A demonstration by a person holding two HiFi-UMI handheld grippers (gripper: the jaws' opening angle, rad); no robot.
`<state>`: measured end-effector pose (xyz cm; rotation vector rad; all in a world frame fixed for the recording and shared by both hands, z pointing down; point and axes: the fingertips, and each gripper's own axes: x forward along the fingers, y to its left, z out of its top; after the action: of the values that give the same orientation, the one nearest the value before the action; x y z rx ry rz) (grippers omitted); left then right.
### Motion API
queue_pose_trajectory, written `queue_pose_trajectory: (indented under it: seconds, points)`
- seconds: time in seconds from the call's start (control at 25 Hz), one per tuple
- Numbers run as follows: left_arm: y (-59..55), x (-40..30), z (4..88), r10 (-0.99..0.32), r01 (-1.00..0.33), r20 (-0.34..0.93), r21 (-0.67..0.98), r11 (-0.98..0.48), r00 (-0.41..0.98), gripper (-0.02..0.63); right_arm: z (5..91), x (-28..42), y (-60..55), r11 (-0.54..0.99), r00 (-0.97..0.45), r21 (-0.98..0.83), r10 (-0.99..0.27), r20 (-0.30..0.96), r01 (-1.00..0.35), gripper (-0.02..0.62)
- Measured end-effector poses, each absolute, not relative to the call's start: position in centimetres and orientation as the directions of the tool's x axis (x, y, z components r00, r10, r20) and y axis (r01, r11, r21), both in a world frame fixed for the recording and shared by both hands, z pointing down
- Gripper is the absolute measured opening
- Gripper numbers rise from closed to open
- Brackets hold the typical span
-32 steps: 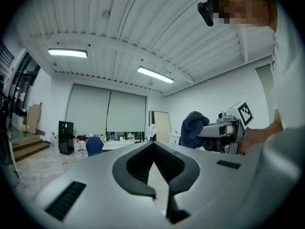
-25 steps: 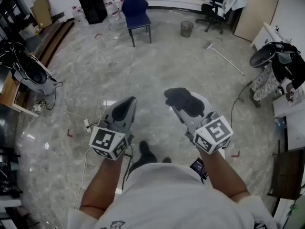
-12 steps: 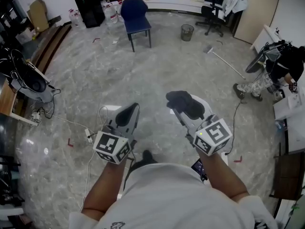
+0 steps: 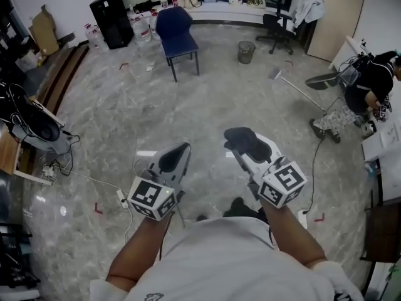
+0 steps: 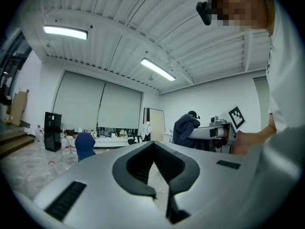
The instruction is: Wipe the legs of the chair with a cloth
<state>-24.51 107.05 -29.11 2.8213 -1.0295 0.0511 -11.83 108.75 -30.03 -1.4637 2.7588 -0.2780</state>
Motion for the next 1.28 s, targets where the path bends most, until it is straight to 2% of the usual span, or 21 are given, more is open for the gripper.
queue_pose_trajectory:
  seconds: [0.36,0.72,1.08,1.28]
  points:
    - [91.4,-22.0,-26.1,-0.69,-0.698,0.106,0.105,-0.708,0.716,0.006,-26.1,-6.8,92.2,0.587,-0.605,-0.166,-0.792,0.088,-0.792,0.167]
    - [70.9,-12.3,-27.7,-0.756,-0.762,0.092,0.092,-0.641,0.648,0.006,-27.7,2.1,71.7,0.686,-0.695,-0.111,-0.713,0.095,-0.719,0.169]
    - [55.8,-11.9,-25.1,-0.763,-0.77,0.106,0.112,-0.628,0.638,0.006,-24.8,1.9,55.5,0.687,-0.701,-0.139,-0.702,0.126,-0.713,0.169]
    - [44.6,-12.8,-24.4,-0.717,-0.72,0.078,0.127,-0.682,0.693,0.006,-23.9,-0.9,45.6,0.659,-0.668,-0.108,-0.73,0.145,-0.744,0.169]
